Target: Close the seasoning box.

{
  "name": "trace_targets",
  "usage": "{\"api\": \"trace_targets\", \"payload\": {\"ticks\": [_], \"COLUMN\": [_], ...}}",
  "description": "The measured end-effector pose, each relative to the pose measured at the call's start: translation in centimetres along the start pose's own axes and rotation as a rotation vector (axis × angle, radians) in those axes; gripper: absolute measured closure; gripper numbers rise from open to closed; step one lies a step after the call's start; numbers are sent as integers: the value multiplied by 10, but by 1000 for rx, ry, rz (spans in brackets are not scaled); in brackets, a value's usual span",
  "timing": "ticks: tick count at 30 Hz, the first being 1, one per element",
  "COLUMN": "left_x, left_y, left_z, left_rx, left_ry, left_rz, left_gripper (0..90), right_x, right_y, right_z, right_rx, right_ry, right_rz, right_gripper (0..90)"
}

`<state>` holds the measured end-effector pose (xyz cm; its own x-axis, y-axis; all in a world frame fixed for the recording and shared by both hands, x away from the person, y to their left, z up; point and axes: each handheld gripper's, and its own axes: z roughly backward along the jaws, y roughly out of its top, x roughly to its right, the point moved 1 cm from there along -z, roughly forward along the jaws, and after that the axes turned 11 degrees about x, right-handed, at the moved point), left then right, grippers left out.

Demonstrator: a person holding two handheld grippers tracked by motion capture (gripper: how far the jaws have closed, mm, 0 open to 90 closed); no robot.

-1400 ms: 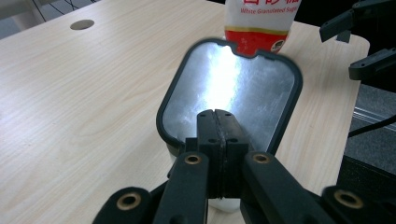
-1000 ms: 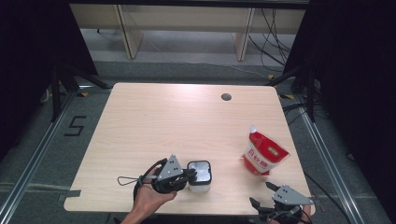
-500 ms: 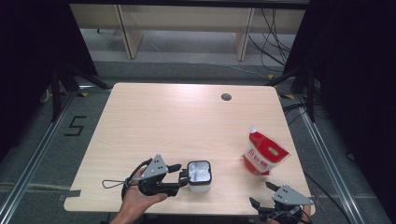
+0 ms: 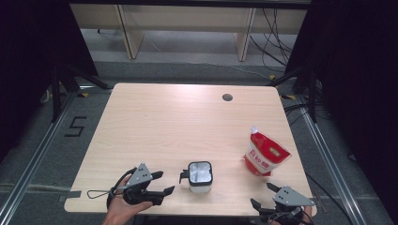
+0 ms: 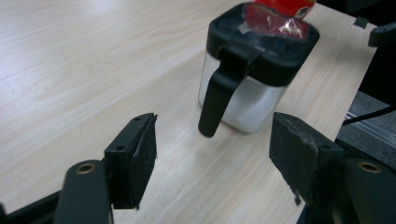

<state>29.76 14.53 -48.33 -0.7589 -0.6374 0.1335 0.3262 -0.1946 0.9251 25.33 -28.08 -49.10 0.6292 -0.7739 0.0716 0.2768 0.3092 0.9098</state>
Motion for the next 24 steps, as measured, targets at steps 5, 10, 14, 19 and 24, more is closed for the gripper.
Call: {"api": "trace_targets", "payload": {"ticks": [5, 10, 14, 19, 24], "left_x": [-3, -4, -3, 0, 2], "left_y": [-12, -21, -27, -29, -33], "left_z": [1, 6, 10, 13, 13], "left_rx": [-33, -54, -70, -69, -81], "left_ry": [22, 41, 48, 43, 49], "left_rz": [-19, 3, -8, 1, 0], "left_gripper": [248, 211, 208, 187, 173], "right_x": [-1, -1, -2, -3, -3], "right_y": [1, 0, 0, 0, -1], "right_z": [-1, 0, -1, -3, -3], "right_rx": [-3, -5, -15, -23, -33], "right_ry": [-5, -5, 4, 48, 23], "right_rz": [7, 2, -15, -19, -13], "right_gripper": [217, 215, 216, 214, 205]}}
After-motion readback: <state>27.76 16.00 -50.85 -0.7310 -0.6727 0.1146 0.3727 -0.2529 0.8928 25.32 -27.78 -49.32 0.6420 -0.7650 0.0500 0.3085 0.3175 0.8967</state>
